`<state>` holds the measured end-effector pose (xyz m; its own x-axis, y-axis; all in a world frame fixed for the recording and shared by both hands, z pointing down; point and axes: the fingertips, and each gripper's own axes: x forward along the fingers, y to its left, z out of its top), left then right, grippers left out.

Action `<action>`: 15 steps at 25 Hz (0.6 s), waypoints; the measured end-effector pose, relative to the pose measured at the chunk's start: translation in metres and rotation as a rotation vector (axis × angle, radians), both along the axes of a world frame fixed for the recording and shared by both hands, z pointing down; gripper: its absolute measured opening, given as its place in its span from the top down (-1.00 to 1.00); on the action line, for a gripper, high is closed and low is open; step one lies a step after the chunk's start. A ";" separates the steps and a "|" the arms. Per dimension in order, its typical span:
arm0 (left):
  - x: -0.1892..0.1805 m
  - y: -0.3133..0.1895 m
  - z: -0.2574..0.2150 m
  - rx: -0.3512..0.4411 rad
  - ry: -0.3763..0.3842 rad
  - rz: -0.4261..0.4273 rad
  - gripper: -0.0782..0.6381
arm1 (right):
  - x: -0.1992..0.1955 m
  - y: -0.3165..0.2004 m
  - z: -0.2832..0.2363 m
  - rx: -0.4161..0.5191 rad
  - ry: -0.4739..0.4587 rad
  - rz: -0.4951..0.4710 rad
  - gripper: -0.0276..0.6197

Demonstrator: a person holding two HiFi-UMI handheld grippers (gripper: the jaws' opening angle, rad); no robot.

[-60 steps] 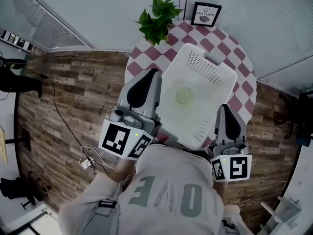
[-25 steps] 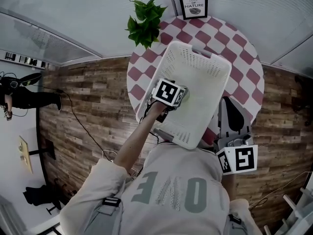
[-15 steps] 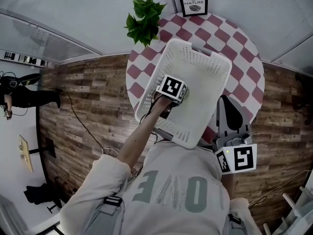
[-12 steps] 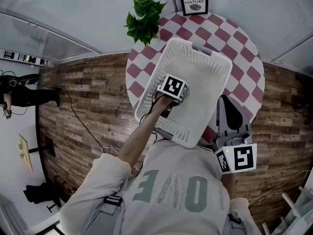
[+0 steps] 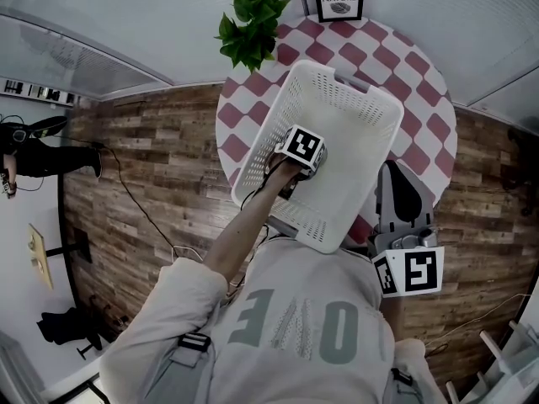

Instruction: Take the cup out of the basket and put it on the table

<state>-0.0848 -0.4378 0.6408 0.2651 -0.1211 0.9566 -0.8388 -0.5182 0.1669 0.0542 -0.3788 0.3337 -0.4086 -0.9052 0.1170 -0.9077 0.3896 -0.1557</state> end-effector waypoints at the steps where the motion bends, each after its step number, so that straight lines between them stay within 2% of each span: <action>1: -0.001 0.000 0.000 0.001 -0.003 -0.001 0.17 | 0.000 0.000 0.000 -0.001 0.000 0.001 0.88; 9: -0.003 0.001 0.005 -0.008 -0.016 -0.005 0.30 | -0.002 0.000 0.002 -0.008 0.002 0.004 0.88; 15: -0.004 0.001 0.004 -0.002 -0.043 0.009 0.53 | -0.002 0.001 0.003 -0.011 0.010 0.005 0.88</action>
